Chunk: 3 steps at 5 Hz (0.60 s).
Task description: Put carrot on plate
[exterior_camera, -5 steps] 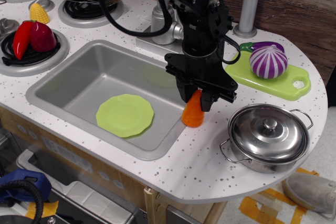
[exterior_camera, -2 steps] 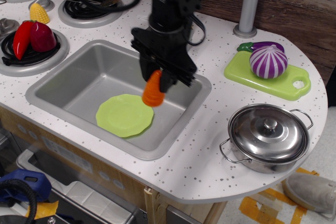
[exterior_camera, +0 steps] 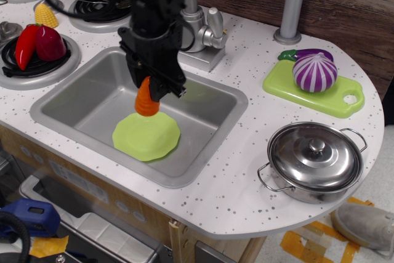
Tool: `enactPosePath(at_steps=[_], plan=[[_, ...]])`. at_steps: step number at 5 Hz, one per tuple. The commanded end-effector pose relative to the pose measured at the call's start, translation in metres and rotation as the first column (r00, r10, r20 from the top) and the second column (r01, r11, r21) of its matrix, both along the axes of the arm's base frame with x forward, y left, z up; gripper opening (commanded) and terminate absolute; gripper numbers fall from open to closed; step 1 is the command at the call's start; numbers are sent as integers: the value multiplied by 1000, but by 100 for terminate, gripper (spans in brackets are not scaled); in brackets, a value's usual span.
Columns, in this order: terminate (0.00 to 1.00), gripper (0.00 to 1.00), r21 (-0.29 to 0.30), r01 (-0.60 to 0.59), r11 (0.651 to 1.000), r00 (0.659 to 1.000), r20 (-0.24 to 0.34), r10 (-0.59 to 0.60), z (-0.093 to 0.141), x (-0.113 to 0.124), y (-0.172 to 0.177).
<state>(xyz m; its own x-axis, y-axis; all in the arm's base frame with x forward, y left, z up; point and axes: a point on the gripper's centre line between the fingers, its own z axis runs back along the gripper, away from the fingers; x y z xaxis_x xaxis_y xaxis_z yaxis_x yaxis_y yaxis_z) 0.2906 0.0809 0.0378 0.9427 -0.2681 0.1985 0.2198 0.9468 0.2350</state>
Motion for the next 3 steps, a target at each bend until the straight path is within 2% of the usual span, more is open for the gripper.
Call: enactPosePath(at_steps=[1,3], plan=[[0,100,-61,22,998,999,45,-20,-22,0,29],[0,100,-113,125,986,991,60,-119,-34,7,41]])
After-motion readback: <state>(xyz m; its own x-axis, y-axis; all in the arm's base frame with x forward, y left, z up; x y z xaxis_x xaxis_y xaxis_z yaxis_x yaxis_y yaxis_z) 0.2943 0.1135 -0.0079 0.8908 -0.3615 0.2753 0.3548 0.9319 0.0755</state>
